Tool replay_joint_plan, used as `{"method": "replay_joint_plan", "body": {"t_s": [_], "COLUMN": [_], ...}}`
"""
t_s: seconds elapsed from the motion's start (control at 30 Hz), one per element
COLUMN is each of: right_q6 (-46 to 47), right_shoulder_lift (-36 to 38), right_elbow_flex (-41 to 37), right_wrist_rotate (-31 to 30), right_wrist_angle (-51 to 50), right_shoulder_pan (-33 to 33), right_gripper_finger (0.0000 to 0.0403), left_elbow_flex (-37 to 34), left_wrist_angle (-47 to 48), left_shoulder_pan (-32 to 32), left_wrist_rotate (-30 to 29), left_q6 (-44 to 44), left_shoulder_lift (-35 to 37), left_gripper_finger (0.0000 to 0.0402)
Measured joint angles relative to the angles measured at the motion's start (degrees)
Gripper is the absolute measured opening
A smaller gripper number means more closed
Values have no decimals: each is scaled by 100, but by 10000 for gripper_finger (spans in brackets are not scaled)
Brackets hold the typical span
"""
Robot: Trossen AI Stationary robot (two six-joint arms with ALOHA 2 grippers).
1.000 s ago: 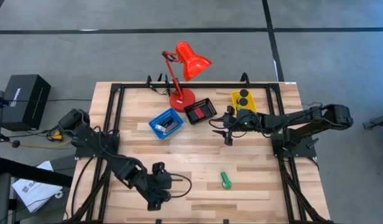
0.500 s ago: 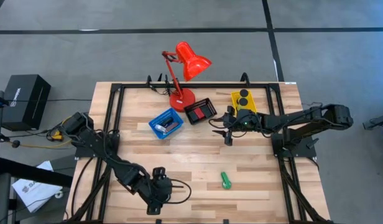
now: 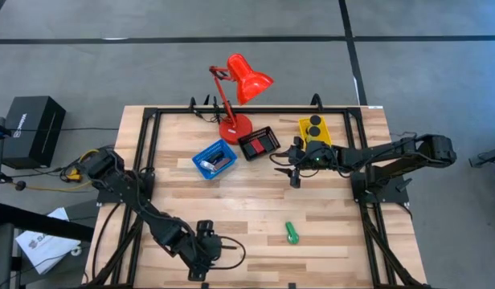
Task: Pick & Place Office items
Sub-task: Put the blue hourglass into the yellow bin
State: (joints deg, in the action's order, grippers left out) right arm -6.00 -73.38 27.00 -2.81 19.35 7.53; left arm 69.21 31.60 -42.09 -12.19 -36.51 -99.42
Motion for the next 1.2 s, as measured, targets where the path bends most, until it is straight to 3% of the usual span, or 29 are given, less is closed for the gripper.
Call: {"method": "replay_joint_plan", "body": {"t_s": [1.2], "right_q6": [0], "right_shoulder_lift": [0], "right_elbow_flex": [0], "right_wrist_rotate": [-2], "right_wrist_angle": [-2], "right_shoulder_pan": [2], "right_gripper_finger": [230], "left_elbow_flex": [-332], "left_wrist_angle": [-87], "left_shoulder_pan": [26], "left_wrist_rotate": [-24], "left_q6": [13], "left_shoulder_lift": [4], "left_gripper_finger": [289]}}
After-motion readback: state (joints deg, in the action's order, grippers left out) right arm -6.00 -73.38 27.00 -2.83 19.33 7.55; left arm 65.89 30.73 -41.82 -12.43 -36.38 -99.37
